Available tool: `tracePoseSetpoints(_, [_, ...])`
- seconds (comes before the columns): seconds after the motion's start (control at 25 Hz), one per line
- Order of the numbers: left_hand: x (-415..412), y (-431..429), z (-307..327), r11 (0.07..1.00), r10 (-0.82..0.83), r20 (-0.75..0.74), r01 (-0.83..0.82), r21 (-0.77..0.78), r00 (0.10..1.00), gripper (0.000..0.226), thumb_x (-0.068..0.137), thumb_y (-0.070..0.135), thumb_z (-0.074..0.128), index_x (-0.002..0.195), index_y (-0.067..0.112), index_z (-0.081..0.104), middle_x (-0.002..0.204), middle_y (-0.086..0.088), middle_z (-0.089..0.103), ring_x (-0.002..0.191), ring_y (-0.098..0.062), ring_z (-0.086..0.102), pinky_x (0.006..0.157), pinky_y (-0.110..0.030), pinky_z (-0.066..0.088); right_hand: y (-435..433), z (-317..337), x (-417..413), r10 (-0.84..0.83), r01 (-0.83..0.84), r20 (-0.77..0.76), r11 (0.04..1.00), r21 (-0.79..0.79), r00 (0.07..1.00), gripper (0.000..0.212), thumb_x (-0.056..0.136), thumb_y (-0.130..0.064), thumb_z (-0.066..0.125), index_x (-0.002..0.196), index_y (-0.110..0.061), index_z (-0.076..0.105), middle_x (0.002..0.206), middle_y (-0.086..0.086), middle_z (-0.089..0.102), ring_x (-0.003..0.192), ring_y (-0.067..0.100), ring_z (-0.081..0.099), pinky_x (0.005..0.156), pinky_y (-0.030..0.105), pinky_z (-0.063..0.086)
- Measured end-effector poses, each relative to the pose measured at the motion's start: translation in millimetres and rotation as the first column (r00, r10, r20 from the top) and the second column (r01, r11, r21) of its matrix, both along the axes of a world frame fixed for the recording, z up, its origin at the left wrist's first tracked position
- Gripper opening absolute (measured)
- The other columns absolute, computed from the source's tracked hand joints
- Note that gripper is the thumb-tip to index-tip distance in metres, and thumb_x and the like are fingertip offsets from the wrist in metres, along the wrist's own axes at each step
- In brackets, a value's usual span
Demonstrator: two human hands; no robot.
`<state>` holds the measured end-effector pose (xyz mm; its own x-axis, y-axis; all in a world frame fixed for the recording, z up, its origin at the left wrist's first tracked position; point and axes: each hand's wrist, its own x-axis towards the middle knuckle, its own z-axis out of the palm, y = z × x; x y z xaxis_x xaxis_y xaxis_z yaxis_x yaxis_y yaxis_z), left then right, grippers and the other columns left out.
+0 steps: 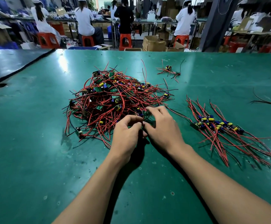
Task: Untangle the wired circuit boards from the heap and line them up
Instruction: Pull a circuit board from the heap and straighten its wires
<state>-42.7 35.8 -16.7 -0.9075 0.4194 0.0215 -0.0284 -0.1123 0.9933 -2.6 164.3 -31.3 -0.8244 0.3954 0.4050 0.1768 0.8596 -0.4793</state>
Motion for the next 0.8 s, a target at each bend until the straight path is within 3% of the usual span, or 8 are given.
tracePoseSetpoints(0.16, [0, -4, 0, 1.000, 0.020, -0.008, -0.020, -0.016, 1.000, 0.014, 0.094, -0.002, 0.052, 0.091, 0.003, 0.065, 0.065, -0.006, 0.060, 0.051, -0.015, 0.056, 0.047, -0.035, 0.054, -5, 3, -17, -0.051, 0.052, -0.026, 0.997, 0.050, 0.998, 0.035, 0.091, -0.039, 0.065, 0.123, -0.026, 0.066, 0.107, -0.004, 0.053, 0.087, 0.023, 0.061, 0.069, 0.031, 0.041])
tracePoseSetpoints(0.32, [0, -6, 1, 0.989, 0.149, -0.017, -0.149, -0.016, 0.989, 0.004, 0.095, 0.004, 0.055, 0.095, 0.007, 0.053, 0.062, 0.001, 0.052, 0.042, -0.005, 0.051, 0.039, -0.020, 0.044, 4, -2, 18, -0.080, -0.073, -0.322, 0.897, -0.436, 0.943, 0.023, 0.087, -0.038, 0.067, 0.098, -0.019, 0.075, 0.089, -0.006, 0.064, 0.075, 0.003, 0.058, 0.072, 0.020, 0.047])
tracePoseSetpoints(0.36, [-1, -6, 1, 0.987, 0.160, -0.013, -0.160, -0.024, 0.987, 0.004, 0.095, 0.005, 0.054, 0.096, 0.008, 0.051, 0.062, 0.002, 0.051, 0.041, -0.003, 0.050, 0.039, -0.019, 0.042, 7, -2, 31, -0.109, -0.143, -0.336, 0.753, -0.642, 0.935, 0.023, 0.085, -0.038, 0.066, 0.093, -0.018, 0.076, 0.084, -0.005, 0.066, 0.070, 0.006, 0.057, 0.064, 0.023, 0.047])
tracePoseSetpoints(0.44, [-1, -4, 0, 0.987, 0.155, -0.023, -0.156, -0.043, 0.988, 0.004, 0.095, 0.007, 0.055, 0.095, 0.008, 0.051, 0.063, 0.000, 0.052, 0.042, -0.004, 0.049, 0.042, -0.019, 0.043, 13, 4, 55, -0.112, -0.287, -0.337, 0.324, -0.902, 0.935, 0.024, 0.082, -0.032, 0.065, 0.093, -0.015, 0.077, 0.078, -0.002, 0.067, 0.060, 0.011, 0.053, 0.051, 0.023, 0.042])
tracePoseSetpoints(0.48, [1, -4, 0, 0.987, 0.144, -0.043, -0.147, -0.070, 0.989, 0.003, 0.095, 0.008, 0.056, 0.095, 0.008, 0.053, 0.066, -0.001, 0.055, 0.044, -0.004, 0.051, 0.046, -0.021, 0.045, 15, 7, 63, -0.082, -0.328, -0.344, 0.157, -0.931, 0.935, 0.023, 0.082, -0.029, 0.066, 0.096, -0.014, 0.077, 0.078, 0.001, 0.067, 0.058, 0.012, 0.051, 0.051, 0.023, 0.042])
tracePoseSetpoints(0.56, [8, -4, 1, 0.994, 0.072, -0.043, -0.075, -0.073, 0.996, 0.005, 0.095, 0.010, 0.058, 0.094, 0.006, 0.057, 0.071, -0.005, 0.062, 0.049, -0.008, 0.056, 0.050, -0.024, 0.049, 17, 15, 71, 0.012, -0.370, -0.370, -0.017, -0.929, 0.929, 0.025, 0.080, -0.024, 0.065, 0.100, -0.014, 0.076, 0.082, 0.006, 0.068, 0.056, 0.012, 0.050, 0.054, 0.023, 0.043])
tracePoseSetpoints(0.64, [16, -5, 2, 0.998, -0.070, 0.020, 0.070, -0.002, 0.997, 0.013, 0.097, 0.015, 0.057, 0.090, 0.005, 0.061, 0.073, -0.009, 0.068, 0.051, -0.016, 0.061, 0.050, -0.026, 0.049, 11, 19, 69, 0.128, -0.336, -0.330, 0.032, -0.941, 0.935, 0.019, 0.081, -0.020, 0.066, 0.096, -0.019, 0.077, 0.084, 0.006, 0.070, 0.058, 0.011, 0.053, 0.055, 0.022, 0.045])
tracePoseSetpoints(0.8, [21, -4, 1, 0.967, -0.255, 0.016, 0.254, 0.017, 0.967, 0.025, 0.091, 0.029, 0.065, 0.090, 0.004, 0.069, 0.076, -0.004, 0.069, 0.059, -0.019, 0.062, 0.054, -0.024, 0.052, 3, 17, 66, 0.175, -0.296, -0.252, 0.300, -0.907, 0.952, 0.008, 0.081, -0.023, 0.072, 0.087, -0.024, 0.076, 0.083, 0.000, 0.073, 0.062, 0.008, 0.057, 0.059, 0.020, 0.047])
